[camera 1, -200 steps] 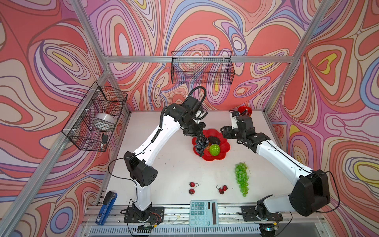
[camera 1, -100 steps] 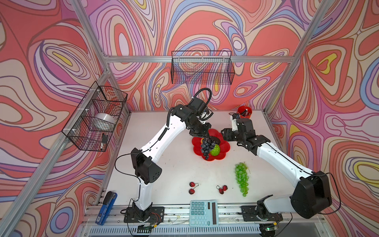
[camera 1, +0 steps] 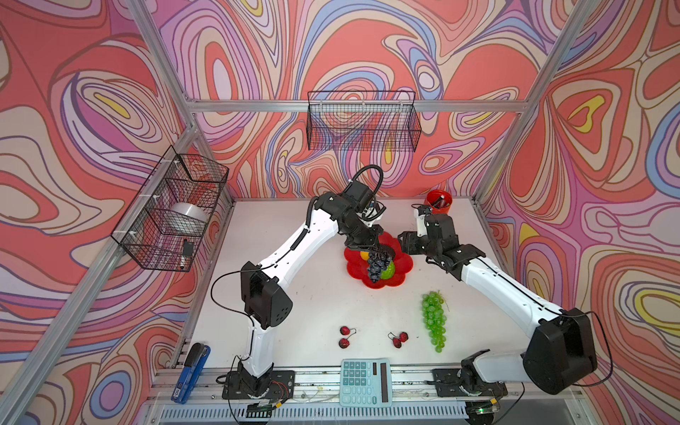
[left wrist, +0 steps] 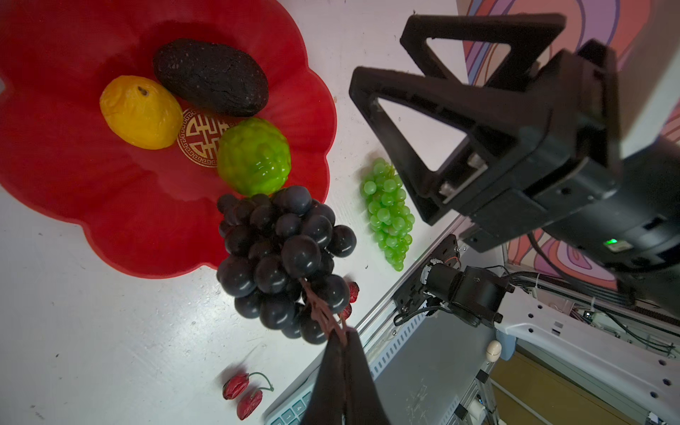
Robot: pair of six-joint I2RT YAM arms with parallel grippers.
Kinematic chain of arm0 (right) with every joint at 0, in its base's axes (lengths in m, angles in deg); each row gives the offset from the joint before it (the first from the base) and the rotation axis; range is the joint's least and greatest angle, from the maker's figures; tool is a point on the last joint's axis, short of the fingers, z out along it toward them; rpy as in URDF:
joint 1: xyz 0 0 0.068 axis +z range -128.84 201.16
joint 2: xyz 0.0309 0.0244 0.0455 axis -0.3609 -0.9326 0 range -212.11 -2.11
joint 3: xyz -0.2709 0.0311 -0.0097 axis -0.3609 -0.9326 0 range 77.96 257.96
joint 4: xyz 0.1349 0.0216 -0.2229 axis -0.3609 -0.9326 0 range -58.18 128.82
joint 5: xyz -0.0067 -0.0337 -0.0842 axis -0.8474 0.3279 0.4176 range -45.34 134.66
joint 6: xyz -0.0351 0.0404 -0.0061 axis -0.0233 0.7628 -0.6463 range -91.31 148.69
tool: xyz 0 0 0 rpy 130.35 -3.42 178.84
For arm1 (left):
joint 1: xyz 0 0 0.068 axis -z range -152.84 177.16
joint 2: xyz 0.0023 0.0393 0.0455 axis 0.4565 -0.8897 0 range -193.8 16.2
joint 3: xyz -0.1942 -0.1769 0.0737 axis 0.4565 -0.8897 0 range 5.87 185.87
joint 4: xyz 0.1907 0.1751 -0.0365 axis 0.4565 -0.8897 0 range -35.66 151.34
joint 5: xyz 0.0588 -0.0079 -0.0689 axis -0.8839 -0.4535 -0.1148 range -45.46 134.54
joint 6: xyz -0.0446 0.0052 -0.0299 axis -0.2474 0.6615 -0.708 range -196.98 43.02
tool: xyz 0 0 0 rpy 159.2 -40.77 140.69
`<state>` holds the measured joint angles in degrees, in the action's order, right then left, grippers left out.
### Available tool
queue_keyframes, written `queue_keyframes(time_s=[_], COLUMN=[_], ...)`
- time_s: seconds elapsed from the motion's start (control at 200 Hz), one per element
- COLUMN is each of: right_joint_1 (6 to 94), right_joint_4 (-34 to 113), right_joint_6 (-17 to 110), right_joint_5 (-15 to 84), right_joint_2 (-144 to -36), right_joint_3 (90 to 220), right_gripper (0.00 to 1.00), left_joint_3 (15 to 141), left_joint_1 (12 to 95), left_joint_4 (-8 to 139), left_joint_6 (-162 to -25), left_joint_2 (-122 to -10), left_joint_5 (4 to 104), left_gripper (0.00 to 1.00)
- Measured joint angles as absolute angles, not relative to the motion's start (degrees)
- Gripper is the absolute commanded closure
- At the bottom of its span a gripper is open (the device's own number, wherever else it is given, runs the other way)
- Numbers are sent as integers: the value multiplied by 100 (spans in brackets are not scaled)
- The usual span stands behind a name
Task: Place and organize the fake fruits in the fruit bowl
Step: 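Lower the dark grapes into the bowl and open the left gripper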
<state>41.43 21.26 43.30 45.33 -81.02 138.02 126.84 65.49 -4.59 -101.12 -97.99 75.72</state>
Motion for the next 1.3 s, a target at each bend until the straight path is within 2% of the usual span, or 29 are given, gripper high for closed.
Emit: queue_keyframes(time_s=[0.486, 1.302], right_joint_1=[4143, 4143], right_joint_4=[2165, 2124], right_joint_6=[4338, 4338], right_joint_5=[4529, 4507], right_joint_2=[-8113, -8410], right_joint_3=[13773, 14001], right_gripper=[34, 34], left_joint_3=[11309, 11239], left_joint_1=[6175, 5484], left_joint_4=[371, 627], left_joint_6=[-10293, -9793], left_joint_2=[-9438, -10103], left_joint_5=[7784, 7815], left_gripper=[100, 100])
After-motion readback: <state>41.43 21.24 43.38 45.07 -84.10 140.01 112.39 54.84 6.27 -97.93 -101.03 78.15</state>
